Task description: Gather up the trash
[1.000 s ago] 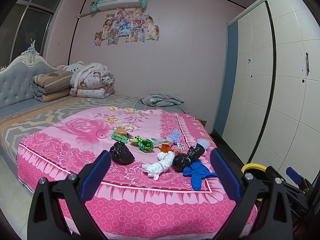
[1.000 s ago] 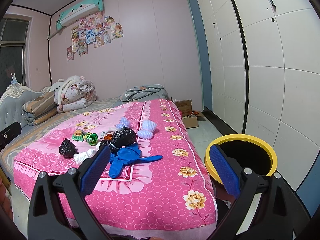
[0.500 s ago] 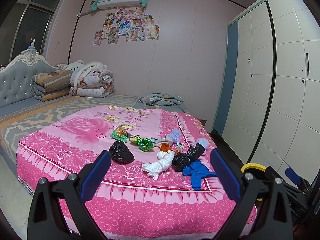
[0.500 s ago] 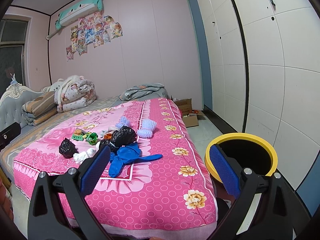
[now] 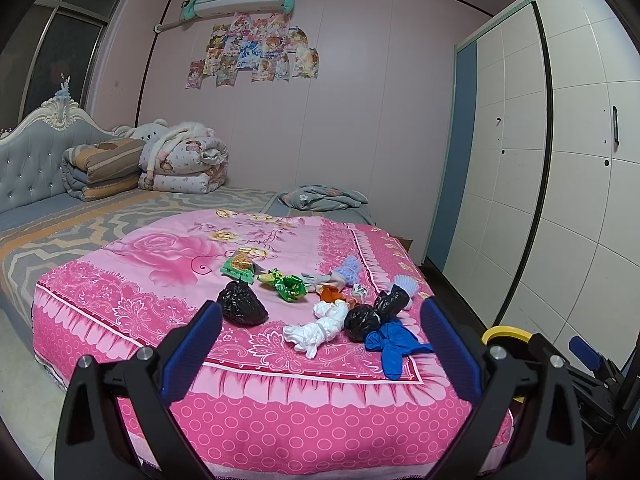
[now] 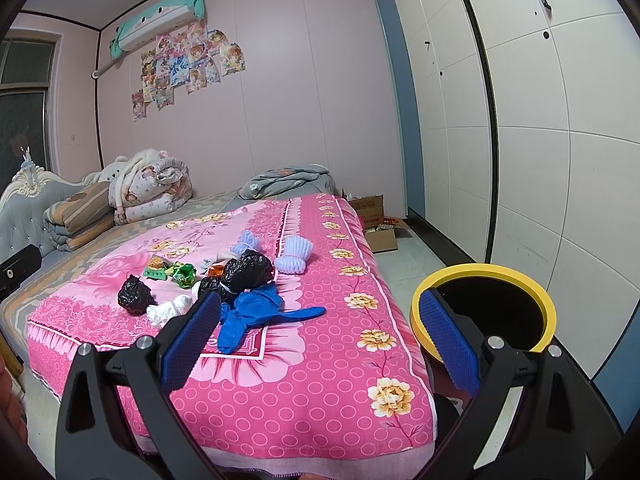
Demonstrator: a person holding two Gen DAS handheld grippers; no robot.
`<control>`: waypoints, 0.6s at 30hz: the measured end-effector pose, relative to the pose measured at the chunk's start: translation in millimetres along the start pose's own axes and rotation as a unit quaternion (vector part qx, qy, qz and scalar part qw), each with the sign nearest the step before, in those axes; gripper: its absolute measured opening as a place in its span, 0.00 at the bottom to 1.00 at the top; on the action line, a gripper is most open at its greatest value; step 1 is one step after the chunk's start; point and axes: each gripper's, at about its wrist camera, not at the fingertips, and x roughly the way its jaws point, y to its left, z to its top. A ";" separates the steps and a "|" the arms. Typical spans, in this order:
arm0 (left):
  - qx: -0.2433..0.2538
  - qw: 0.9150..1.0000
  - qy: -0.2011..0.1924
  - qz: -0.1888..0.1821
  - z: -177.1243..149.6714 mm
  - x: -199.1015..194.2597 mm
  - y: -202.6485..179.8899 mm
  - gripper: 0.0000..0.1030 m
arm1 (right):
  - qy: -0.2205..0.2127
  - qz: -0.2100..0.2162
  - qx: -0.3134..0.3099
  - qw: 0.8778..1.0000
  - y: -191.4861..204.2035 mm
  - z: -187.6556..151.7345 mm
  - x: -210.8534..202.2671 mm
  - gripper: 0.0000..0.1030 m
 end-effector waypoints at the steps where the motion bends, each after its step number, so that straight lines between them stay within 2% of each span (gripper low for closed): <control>1: 0.000 1.000 0.000 0.000 0.3 0.1 0.3 0.93 | 0.000 0.000 0.000 1.000 0.0 -0.1 0.1 0.92; 9: 0.000 1.000 0.004 0.004 0.0 2.6 2.3 0.93 | 0.009 0.001 0.003 1.000 -0.8 -3.7 5.2 0.92; 18: -0.006 0.999 0.034 0.034 6.4 35.8 33.2 0.93 | 0.070 0.028 0.021 0.997 -3.3 5.8 41.9 0.92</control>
